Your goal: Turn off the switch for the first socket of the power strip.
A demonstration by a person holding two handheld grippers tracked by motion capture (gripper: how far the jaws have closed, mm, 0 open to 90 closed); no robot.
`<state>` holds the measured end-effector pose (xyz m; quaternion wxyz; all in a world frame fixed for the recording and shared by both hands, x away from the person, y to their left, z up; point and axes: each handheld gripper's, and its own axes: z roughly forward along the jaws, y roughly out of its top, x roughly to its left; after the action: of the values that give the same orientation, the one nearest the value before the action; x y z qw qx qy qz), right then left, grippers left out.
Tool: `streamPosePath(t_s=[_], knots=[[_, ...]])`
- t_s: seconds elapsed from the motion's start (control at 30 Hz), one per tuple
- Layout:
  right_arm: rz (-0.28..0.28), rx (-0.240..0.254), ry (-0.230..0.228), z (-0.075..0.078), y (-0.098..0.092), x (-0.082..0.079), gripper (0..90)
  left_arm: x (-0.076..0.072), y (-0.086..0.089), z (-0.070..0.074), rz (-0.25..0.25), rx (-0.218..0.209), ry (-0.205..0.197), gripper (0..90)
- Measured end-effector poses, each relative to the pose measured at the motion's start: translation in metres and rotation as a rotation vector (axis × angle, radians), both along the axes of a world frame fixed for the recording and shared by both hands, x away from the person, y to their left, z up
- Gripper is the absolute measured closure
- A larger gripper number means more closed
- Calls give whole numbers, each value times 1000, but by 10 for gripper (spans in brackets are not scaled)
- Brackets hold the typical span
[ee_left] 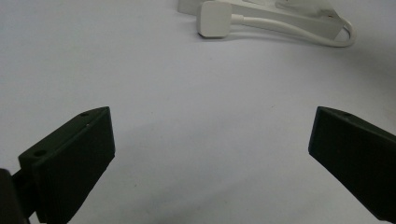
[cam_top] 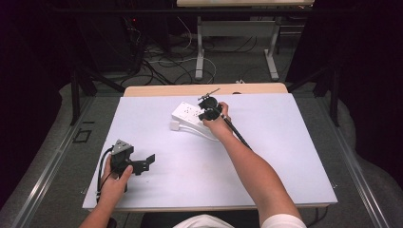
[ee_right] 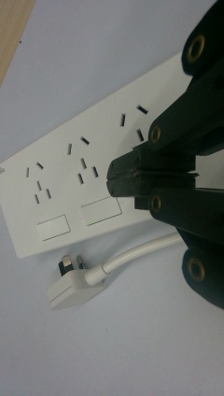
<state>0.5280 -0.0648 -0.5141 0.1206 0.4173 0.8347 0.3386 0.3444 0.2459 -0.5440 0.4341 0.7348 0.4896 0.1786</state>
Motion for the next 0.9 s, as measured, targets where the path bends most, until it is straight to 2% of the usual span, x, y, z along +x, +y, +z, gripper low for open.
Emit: streamPosePath(t_s=[0.9], knots=[[10,-9,17,-12,9,0,900,0,0,0,-4,1,1,4]])
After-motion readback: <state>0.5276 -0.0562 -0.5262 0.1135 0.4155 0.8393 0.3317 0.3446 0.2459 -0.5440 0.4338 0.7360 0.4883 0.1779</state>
